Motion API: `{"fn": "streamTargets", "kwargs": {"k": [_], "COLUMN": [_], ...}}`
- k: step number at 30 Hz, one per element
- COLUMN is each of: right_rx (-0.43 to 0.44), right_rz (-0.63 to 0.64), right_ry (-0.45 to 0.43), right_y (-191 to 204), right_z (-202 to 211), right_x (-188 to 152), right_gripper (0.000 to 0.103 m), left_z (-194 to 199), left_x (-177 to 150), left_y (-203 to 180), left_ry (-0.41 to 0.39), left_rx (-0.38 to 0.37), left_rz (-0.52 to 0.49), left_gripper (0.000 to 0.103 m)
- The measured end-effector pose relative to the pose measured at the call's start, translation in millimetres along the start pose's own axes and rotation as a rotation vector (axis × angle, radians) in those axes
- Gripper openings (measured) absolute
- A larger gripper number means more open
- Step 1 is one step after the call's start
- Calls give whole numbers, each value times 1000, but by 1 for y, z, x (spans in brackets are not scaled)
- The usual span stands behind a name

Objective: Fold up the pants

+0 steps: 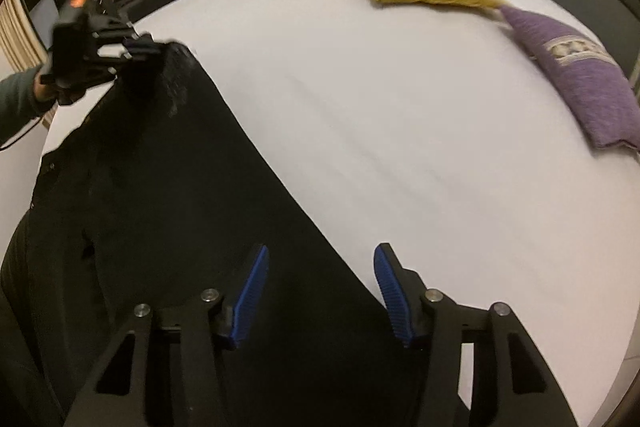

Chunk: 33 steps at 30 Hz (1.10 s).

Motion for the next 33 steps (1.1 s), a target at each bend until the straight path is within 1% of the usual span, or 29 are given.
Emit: {"fn": "streamTargets", "kwargs": {"k": [2, 5, 8, 9, 11, 12, 13, 14, 16, 19, 23, 26, 27, 28, 30, 31, 33], "right_rx": [12, 5, 23, 28, 58, 60, 58, 58, 44, -1, -83, -175, -193, -213, -270, -289, -317], "right_rz": [12, 35, 19, 19, 15, 23, 34, 45, 73, 106, 114, 149, 157, 160, 194, 201, 187], "right_ry": [27, 75, 125, 134, 157, 164, 167, 171, 179, 159, 63, 5, -7, -15, 5, 8, -18], "right_y": [1, 0, -9, -10, -13, -13, -12, -11, -8, -4, 3, 21, 26, 31, 50, 59, 71], "right_z": [-11, -27, -38, -40, -43, -43, -42, -41, -38, -25, 12, 44, 50, 55, 59, 59, 72], "right_x": [1, 0, -2, -2, -3, -3, -3, -3, -3, -2, 1, -2, -6, -9, -19, -10, -11], "right_gripper": [58, 58, 58, 57, 44, 30, 18, 12, 7, 5, 5, 5, 5, 5, 4, 4, 4], "left_z": [14, 27, 32, 40, 41, 39, 39, 40, 37, 39, 57, 81, 87, 96, 113, 120, 139], "left_x": [0, -4, -2, -5, -5, -5, -5, -5, -1, 0, -1, -2, 0, -1, -3, -5, -11], "left_y": [-7, -11, -11, -14, -15, -14, -14, -14, -11, -8, -4, -7, -5, -6, -9, -11, -19], "left_ry": [-25, -57, -77, -81, -81, -80, -80, -81, -87, -90, -114, -142, -149, -158, -168, -171, -179], "left_rx": [18, 29, 31, 32, 33, 34, 35, 35, 37, 40, 42, 48, 48, 51, 59, 62, 66], "left_rz": [-17, -25, -23, -24, -27, -26, -26, -23, -15, -1, 15, 21, 25, 28, 31, 32, 36], "left_gripper": [7, 7, 7, 7, 7, 7, 7, 7, 7, 7, 7, 7, 7, 7, 7, 7, 7]}}
Point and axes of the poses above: each gripper's, at about its wrist camera, not at the fingertips, and z roughly against the way its jaws point, y to its left, x to its top, the point moved 4 cm from there along -z, roughly the way its jaws point
